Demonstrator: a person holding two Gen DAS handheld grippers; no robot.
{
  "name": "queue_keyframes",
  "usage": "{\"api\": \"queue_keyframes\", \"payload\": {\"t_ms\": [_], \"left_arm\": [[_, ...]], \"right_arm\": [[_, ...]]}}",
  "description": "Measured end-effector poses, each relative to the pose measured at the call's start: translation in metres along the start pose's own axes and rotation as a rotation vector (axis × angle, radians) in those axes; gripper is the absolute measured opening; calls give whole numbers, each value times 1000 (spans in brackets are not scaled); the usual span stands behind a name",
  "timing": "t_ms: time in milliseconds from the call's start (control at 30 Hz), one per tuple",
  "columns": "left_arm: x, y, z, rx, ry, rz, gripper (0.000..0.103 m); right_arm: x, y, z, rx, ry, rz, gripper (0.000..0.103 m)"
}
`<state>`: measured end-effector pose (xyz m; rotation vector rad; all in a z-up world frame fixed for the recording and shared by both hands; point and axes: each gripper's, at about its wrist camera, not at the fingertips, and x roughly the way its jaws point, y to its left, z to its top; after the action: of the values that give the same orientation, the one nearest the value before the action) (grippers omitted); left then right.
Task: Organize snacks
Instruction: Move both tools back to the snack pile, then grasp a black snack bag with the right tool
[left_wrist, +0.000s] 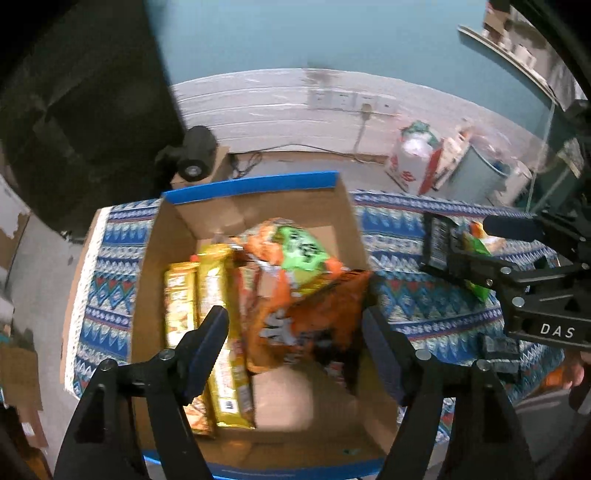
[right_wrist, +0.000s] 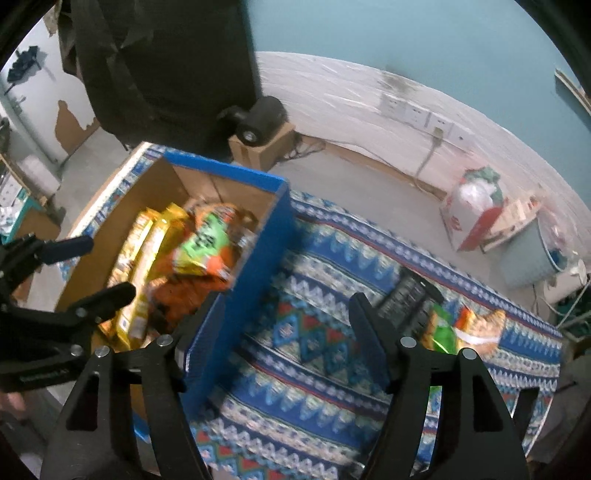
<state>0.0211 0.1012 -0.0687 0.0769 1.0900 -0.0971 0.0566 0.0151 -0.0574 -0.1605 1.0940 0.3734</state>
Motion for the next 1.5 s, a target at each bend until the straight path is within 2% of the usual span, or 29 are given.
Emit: {"api": "queue_keyframes", "payload": {"t_ms": [467,600,800,1167,1500], "left_arm": [[9,-87,-12,168,63,-84,76],[14,-103,-17,204,89,-96,76],[26,-128,-30,244,145,-125,76],[50,-172,-59,337,216,-144,76],[69,-183,-73,371,273,-131,76]], "right_arm": [[-13,-70,-64,61,58,-50,71],[-15,-88,-83,75,76,-55,75],[-12,-106,-112,82,124,-45,76],[14,-112,-169,-5,270,14,77],[40,-104,-201,-113,384,33,77]]}}
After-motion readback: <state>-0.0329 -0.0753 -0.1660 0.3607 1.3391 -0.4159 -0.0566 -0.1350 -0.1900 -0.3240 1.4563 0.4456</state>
